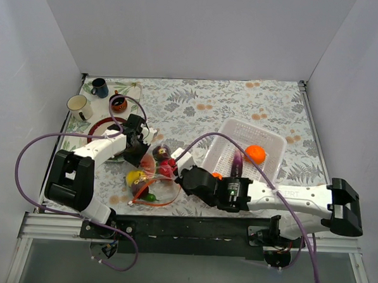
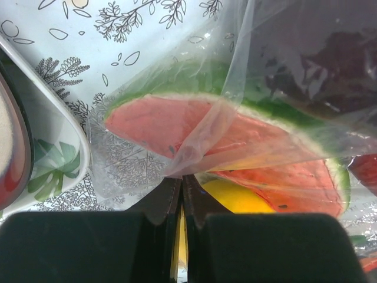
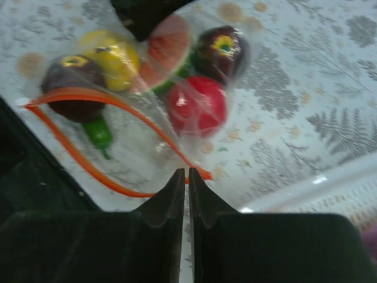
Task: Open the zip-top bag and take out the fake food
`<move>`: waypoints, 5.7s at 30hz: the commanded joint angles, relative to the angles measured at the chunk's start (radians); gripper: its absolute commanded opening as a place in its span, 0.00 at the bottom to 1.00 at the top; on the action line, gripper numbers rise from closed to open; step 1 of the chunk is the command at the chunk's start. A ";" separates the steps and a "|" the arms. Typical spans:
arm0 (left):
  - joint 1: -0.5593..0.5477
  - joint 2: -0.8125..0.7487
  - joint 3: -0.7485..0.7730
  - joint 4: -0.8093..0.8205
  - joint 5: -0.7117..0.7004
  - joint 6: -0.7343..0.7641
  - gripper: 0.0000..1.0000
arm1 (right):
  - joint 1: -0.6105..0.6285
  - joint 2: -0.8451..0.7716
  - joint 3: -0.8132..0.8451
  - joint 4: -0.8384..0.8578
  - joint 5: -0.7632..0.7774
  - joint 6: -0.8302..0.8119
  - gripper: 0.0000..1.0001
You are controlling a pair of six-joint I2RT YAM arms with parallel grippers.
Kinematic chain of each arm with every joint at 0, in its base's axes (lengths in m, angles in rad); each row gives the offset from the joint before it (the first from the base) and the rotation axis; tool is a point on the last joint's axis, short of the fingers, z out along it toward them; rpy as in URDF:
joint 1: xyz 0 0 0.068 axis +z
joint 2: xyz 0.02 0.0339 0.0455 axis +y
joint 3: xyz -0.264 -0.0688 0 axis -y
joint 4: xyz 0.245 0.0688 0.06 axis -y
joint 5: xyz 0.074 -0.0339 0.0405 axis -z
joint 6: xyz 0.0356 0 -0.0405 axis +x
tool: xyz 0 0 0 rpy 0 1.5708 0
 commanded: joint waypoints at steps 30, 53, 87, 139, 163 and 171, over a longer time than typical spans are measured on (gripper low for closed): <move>0.001 -0.066 -0.042 0.026 -0.049 -0.018 0.00 | 0.012 0.640 0.309 0.415 -0.333 -0.146 0.76; -0.021 -0.078 -0.131 0.088 -0.116 0.013 0.00 | -0.037 0.573 0.232 0.398 -0.452 -0.113 0.12; 0.025 -0.085 0.367 -0.306 0.155 -0.076 0.00 | -0.275 0.097 0.079 -0.659 0.480 0.631 0.98; 0.021 -0.082 0.024 -0.050 0.006 -0.039 0.00 | -0.025 0.522 0.146 0.329 -0.227 -0.067 0.99; 0.019 -0.085 -0.003 -0.033 0.014 -0.015 0.00 | -0.048 0.461 0.059 0.354 -0.319 -0.016 0.30; 0.021 -0.065 -0.007 -0.014 -0.009 -0.015 0.00 | -0.048 0.252 -0.024 0.276 -0.287 0.007 0.20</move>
